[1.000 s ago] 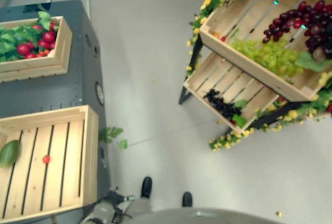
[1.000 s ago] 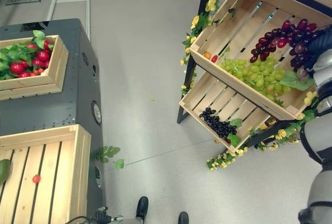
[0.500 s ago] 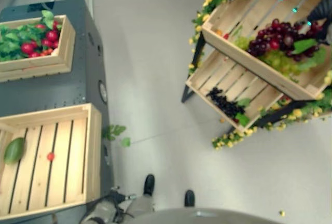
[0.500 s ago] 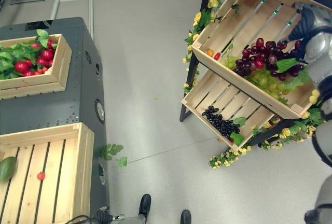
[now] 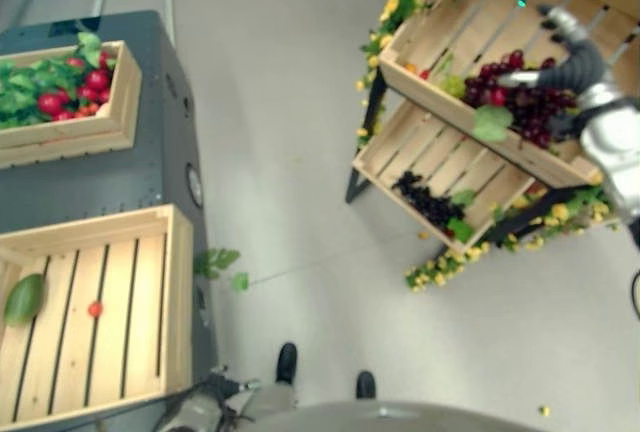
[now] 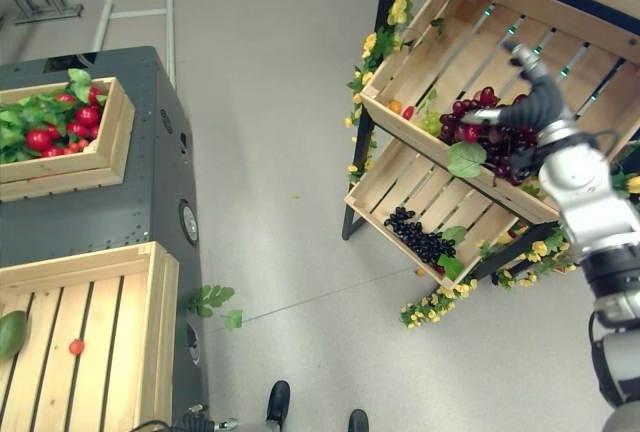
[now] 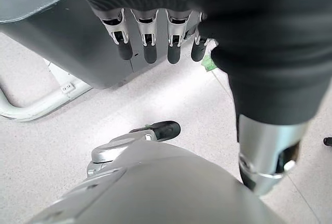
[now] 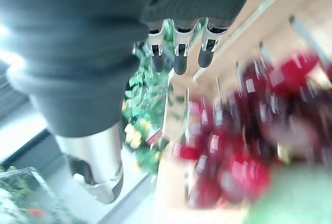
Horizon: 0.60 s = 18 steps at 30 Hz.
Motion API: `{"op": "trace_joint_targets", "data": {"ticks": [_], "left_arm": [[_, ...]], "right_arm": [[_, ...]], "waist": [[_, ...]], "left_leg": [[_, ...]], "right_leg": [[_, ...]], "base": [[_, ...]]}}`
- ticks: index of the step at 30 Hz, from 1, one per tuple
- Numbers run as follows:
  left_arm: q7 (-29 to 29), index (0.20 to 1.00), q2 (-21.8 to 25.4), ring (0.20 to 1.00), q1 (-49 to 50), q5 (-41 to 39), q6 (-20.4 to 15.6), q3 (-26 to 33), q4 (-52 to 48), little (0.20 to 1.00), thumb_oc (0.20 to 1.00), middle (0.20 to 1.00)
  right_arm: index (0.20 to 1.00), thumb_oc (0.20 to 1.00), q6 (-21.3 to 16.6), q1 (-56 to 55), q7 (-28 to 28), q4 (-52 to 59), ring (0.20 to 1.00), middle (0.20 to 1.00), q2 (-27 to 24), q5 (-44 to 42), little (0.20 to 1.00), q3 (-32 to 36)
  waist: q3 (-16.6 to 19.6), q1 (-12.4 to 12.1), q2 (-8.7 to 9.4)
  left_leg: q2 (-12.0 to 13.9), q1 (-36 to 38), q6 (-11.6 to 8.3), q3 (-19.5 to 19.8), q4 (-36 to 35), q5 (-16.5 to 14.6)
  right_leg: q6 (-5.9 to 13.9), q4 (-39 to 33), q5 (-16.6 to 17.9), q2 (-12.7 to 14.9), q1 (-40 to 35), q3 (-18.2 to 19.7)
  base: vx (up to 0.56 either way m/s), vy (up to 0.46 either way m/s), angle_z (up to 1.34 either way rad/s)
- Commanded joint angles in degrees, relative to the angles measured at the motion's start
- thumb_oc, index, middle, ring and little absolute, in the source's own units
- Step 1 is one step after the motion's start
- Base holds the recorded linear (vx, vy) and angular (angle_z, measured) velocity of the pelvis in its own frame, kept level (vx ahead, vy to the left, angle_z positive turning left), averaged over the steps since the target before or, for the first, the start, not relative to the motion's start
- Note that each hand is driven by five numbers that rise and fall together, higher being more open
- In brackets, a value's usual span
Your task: Pick up the fruits from the basket on one side to the basket on the other side
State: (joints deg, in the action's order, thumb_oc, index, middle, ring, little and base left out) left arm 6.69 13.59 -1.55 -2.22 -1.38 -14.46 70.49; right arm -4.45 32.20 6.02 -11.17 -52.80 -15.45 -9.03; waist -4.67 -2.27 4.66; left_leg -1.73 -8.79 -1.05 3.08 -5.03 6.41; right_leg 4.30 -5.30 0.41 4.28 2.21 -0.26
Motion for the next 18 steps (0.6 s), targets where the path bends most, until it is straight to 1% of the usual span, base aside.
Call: {"op": "trace_joint_targets", "data": {"ticks": [1, 6, 13, 16, 17, 18], "left_arm": [[0.15, 1.000, -4.05, 1.000, -1.41, 3.54, -0.47, -1.97, 3.97, 1.000, 1.000, 1.000], [0.08, 1.000, -3.71, 1.000, -1.00, 4.67, -0.42, -1.23, 3.32, 1.000, 1.000, 1.000], [0.23, 1.000, -3.33, 1.000, -1.17, 6.05, -0.62, 0.66, 3.23, 1.000, 1.000, 1.000], [0.67, 1.000, -3.23, 1.000, -1.41, 5.87, -0.70, 2.41, 3.89, 1.000, 1.000, 1.000], [0.67, 1.000, -3.17, 1.000, -1.36, 5.87, -0.71, 2.37, 3.88, 1.000, 1.000, 1.000], [1.23, 1.000, -3.21, 1.000, -1.40, 5.38, -0.91, 3.42, 3.82, 1.000, 1.000, 1.000]], "right_arm": [[1.000, 1.000, -4.85, 0.94, 0.12, 4.98, 1.000, 1.000, 1.39, -3.18, 1.000, 3.94], [1.000, 1.000, -5.47, -4.57, -1.50, 13.26, 1.000, 1.000, 4.88, -3.76, 1.000, 6.92], [1.000, 1.000, -7.55, -11.68, -5.12, 24.78, 1.000, 1.000, 9.22, -4.98, 1.000, 8.76], [1.000, 1.000, -7.93, -15.31, -6.50, 28.75, 1.000, 1.000, 11.78, -4.78, 1.000, 9.06], [1.000, 1.000, -7.83, -15.52, -6.52, 28.96, 1.000, 1.000, 11.87, -4.73, 1.000, 9.18], [1.000, 1.000, -8.28, -18.56, -7.37, 30.03, 1.000, 1.000, 14.80, -4.99, 1.000, 8.49]], "waist": [[2.31, -2.01, -0.38], [2.49, -2.30, -0.26], [2.79, -2.18, 0.03], [3.12, -1.90, 0.29], [3.15, -1.91, 0.35], [3.21, -1.80, 0.34]], "left_leg": [[-0.71, 2.87, 0.03, -0.81, 0.57, -8.42], [-1.21, 2.79, 0.43, -0.56, 0.63, -8.47], [-1.79, 2.80, 0.80, -0.29, 0.80, -8.51], [-2.07, 3.07, 0.98, -0.10, 0.86, -8.68], [-2.08, 3.09, 0.98, -0.08, 0.86, -8.69], [-2.24, 3.24, 1.11, 0.05, 0.93, -8.70]], "right_leg": [[3.24, 0.30, -1.11, -0.05, 2.97, 1.14], [3.44, 0.30, -0.66, 0.30, 3.17, 1.14], [3.62, 0.30, -0.33, 0.58, 3.27, 1.44], [3.56, 0.30, -0.44, 0.69, 2.88, 1.42], [3.57, 0.30, -0.46, 0.70, 2.85, 1.39], [3.37, 0.54, -0.66, 0.75, 2.50, 1.48]], "base": [[0.00, 0.000, 0.00], [-0.01, 0.006, 0.00], [-0.01, 0.007, 0.01], [0.00, 0.000, 0.00], [0.00, 0.000, 0.00], [0.00, 0.000, 0.00]]}}
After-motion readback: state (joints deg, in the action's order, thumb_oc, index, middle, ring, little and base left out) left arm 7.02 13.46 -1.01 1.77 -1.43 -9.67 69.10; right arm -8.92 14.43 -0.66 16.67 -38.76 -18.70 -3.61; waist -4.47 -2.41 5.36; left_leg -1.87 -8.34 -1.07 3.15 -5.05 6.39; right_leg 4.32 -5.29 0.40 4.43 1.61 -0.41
